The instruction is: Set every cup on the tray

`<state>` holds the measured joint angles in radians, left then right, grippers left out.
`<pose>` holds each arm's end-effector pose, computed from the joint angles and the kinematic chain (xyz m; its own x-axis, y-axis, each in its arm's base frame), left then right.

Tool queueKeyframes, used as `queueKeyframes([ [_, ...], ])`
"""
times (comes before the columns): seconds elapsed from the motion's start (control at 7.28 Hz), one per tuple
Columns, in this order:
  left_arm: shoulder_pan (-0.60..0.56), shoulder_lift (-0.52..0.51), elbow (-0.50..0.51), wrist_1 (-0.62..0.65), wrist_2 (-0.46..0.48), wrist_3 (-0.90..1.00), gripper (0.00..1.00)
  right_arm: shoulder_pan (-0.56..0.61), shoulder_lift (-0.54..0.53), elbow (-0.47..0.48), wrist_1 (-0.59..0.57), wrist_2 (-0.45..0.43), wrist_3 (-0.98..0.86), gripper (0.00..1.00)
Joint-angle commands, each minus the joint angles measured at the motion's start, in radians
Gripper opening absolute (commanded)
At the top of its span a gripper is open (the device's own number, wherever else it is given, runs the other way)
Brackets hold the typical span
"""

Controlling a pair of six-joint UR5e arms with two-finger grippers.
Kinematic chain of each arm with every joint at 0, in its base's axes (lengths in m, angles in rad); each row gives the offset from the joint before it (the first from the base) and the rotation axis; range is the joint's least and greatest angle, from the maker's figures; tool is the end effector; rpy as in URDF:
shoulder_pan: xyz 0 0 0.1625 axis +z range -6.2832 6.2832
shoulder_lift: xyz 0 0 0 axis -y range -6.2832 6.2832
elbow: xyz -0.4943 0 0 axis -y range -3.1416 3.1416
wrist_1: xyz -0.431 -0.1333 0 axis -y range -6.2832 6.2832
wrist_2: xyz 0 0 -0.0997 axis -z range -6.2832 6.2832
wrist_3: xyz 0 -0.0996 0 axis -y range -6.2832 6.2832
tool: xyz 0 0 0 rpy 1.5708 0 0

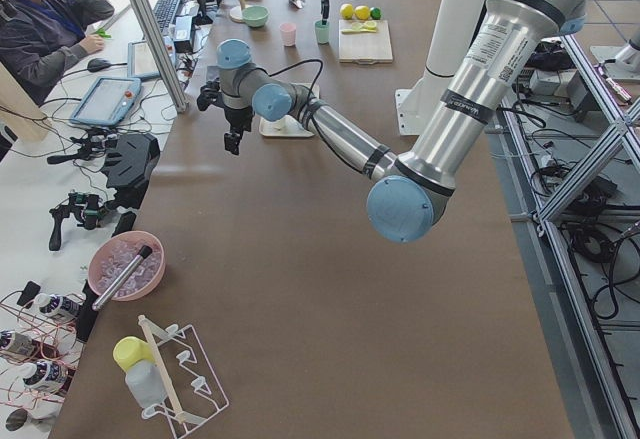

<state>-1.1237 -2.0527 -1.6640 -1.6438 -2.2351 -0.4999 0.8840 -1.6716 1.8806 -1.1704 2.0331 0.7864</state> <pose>0.2454 -0.6781 0.3684 0.6471 0.2487 -0.7207 -0.0393 0.9549 0.2942 -0.2513 -0.4466 0.5809 0.7426 -0.0915 0.6635 -0.0080 0.9893 0.1455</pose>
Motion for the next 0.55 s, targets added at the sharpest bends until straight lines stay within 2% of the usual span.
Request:
queueKeyframes([
  [0.0, 0.002, 0.002, -0.002, -0.002, 0.002, 0.000, 0.98, -0.014, 0.062, -0.088, 0.006, -0.040, -0.003, 0.72],
  [0.14, 0.002, 0.002, -0.002, -0.004, 0.002, 0.000, 0.98, -0.023, 0.064, -0.103, 0.041, -0.043, 0.003, 0.54],
  [0.27, 0.002, 0.002, -0.002, -0.004, 0.002, -0.005, 0.98, -0.020, 0.052, -0.094, 0.064, -0.037, 0.004, 0.06],
  [0.41, 0.004, 0.002, 0.000, -0.004, 0.002, -0.008, 0.98, -0.022, 0.052, -0.081, 0.064, -0.033, 0.004, 0.00],
])
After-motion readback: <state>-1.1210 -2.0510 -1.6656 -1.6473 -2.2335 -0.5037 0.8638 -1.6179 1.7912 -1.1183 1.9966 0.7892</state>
